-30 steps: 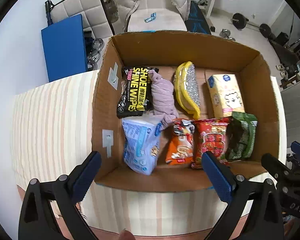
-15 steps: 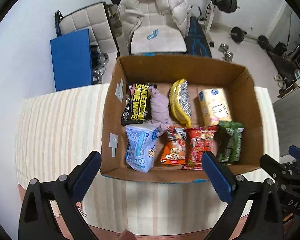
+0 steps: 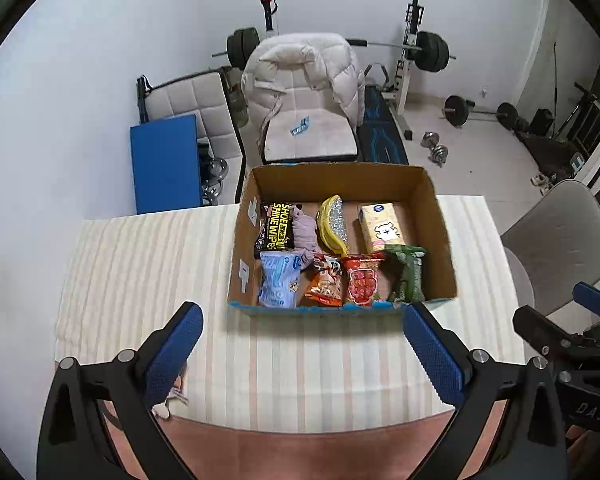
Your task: Organize soft objects
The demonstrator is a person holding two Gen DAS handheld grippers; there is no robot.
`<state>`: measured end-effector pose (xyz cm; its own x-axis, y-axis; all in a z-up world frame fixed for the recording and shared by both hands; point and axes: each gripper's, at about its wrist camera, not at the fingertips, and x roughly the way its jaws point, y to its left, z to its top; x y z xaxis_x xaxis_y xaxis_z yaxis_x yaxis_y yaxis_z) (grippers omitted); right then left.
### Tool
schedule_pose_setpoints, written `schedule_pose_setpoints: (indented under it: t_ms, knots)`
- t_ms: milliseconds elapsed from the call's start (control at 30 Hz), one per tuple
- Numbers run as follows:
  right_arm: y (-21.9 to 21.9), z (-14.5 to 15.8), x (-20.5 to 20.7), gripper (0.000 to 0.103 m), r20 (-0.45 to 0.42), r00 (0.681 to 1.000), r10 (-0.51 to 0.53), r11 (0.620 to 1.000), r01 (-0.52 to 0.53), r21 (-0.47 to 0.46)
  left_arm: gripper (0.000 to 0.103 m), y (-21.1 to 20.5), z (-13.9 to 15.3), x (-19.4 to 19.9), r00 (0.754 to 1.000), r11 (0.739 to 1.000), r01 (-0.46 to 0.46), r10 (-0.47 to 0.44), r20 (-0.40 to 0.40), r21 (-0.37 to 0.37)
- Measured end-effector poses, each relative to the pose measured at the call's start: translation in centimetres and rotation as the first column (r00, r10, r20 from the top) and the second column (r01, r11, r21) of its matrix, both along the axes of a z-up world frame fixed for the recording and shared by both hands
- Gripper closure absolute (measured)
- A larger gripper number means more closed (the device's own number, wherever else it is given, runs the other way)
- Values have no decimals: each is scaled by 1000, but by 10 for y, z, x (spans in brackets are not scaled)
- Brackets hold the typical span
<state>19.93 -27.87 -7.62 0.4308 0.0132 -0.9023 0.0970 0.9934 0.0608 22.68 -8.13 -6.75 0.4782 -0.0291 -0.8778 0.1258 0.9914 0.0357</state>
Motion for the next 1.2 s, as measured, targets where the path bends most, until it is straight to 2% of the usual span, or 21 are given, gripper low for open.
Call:
schedule_pose_setpoints:
  t_ms: [300, 500, 800, 1200]
  knots:
    - [8, 67, -58, 0, 102, 995, 16, 1000, -15, -11, 1, 11, 39, -50, 1000, 998, -17, 19, 24, -61]
    - [14, 95, -86, 0, 126, 991, 36, 999, -36, -2, 1, 18, 65, -79, 999, 995, -37, 40, 31, -97]
    - [22, 120, -116, 0, 141, 988, 59, 998, -58, -9, 0, 15, 91, -106, 997, 998, -4, 10, 81, -69]
    - [15, 132, -108, 0, 202, 979, -6, 996, 25, -90, 0, 23, 99, -103, 988, 994, -42, 57, 143, -102]
